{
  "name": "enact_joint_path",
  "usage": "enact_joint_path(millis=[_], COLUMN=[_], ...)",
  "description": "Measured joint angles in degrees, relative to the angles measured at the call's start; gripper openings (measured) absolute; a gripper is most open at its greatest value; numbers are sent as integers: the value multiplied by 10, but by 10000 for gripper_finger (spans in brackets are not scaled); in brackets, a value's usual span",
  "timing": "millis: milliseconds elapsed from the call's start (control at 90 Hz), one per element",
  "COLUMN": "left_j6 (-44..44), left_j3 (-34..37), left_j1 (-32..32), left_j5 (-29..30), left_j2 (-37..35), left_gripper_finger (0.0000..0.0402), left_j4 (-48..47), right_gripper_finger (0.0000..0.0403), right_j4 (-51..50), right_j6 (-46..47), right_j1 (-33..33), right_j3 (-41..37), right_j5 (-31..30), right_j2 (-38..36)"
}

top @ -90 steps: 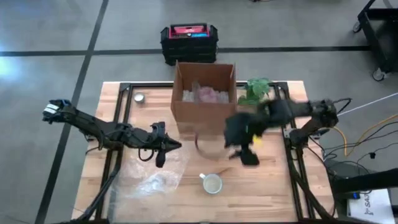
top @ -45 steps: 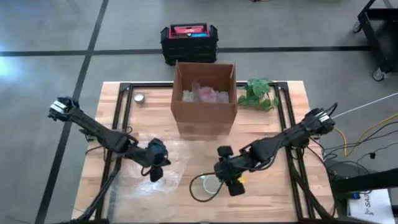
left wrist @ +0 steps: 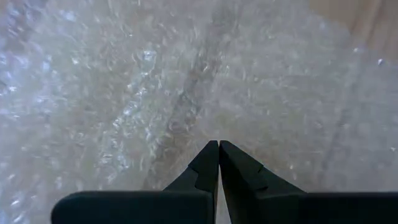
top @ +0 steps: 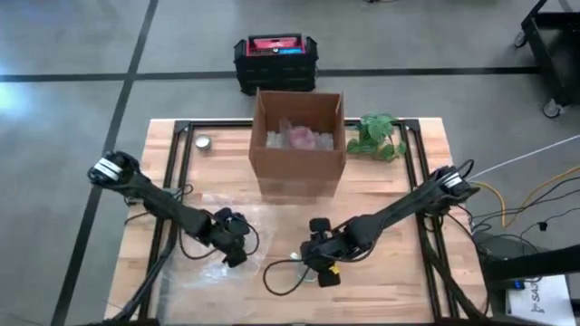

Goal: Wrap mug
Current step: Wrap the white mug in bubble wrap

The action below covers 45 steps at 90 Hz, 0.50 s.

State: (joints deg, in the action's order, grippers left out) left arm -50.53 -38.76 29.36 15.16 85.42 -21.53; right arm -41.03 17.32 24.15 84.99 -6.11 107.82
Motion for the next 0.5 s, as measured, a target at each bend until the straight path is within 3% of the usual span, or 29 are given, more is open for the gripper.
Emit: enact_joint_path(millis=[189,400,500], left_j6=[4,35,67], left_j3=[0,0,0], left_j1=[0,0,-4], left_j5=[-1,24,64], left_j2=[4,5,5], left_gripper_finger=[0,0,0], left_j4=[30,71,110], right_gripper_finger=[135,22,14], right_j4=[-3,-49,-90], right_j6=[30,37,46], right_j1=[-19,-21,-20], right_j3=[0,1,1], right_j5=[1,12,5], right_j2=[30,33,26])
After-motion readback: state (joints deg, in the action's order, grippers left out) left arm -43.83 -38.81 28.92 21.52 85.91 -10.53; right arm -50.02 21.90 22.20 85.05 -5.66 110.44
